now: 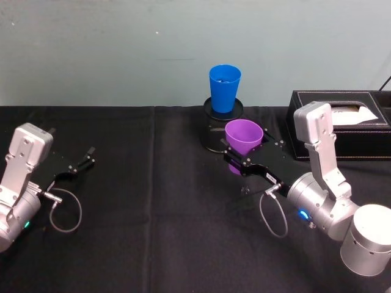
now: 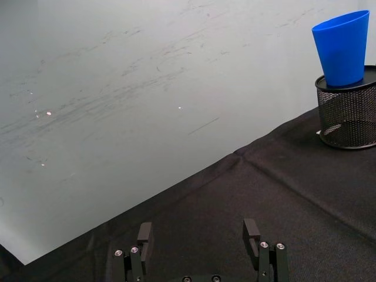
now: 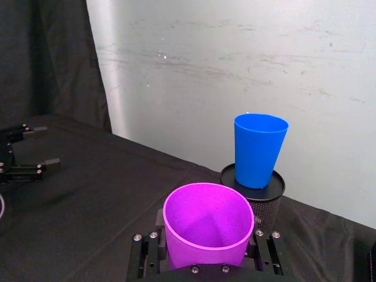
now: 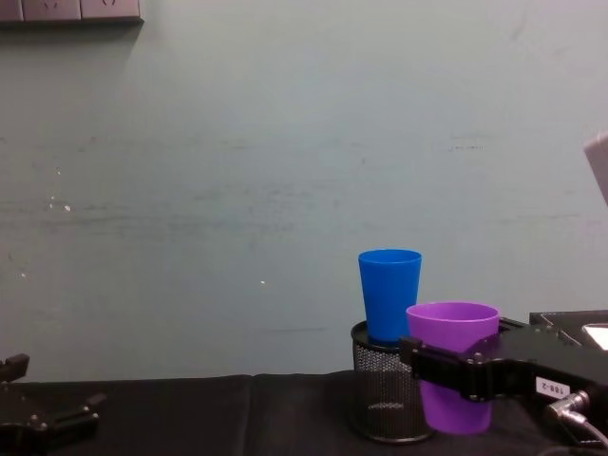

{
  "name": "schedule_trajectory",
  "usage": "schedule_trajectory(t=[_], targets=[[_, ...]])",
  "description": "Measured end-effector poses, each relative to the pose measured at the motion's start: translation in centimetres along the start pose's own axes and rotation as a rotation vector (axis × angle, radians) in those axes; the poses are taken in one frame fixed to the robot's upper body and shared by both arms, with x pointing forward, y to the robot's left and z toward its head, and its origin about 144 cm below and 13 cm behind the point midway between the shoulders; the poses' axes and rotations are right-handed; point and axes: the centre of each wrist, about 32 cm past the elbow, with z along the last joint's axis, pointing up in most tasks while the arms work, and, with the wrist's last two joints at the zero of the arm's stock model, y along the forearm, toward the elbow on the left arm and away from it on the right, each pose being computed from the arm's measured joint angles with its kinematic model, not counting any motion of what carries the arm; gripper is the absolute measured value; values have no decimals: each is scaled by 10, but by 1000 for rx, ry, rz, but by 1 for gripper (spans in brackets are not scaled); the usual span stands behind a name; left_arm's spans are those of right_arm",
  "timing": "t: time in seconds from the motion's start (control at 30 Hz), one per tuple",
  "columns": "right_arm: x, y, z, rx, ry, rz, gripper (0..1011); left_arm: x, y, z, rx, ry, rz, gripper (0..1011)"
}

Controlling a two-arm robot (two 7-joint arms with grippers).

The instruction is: Pick up one cup with a gripper and tap it against the other cup.

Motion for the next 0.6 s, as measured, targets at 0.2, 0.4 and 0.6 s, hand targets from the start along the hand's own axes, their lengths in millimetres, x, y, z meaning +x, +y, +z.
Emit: schedule_trajectory(t=[0.2,0.4,0.6], targets=[[0,0,0,0,0,0,733,0,0,0,0,0,0,1000],[0,0,0,0,0,0,733,0,0,0,0,0,0,1000],[0,0,0,0,0,0,733,0,0,0,0,0,0,1000]])
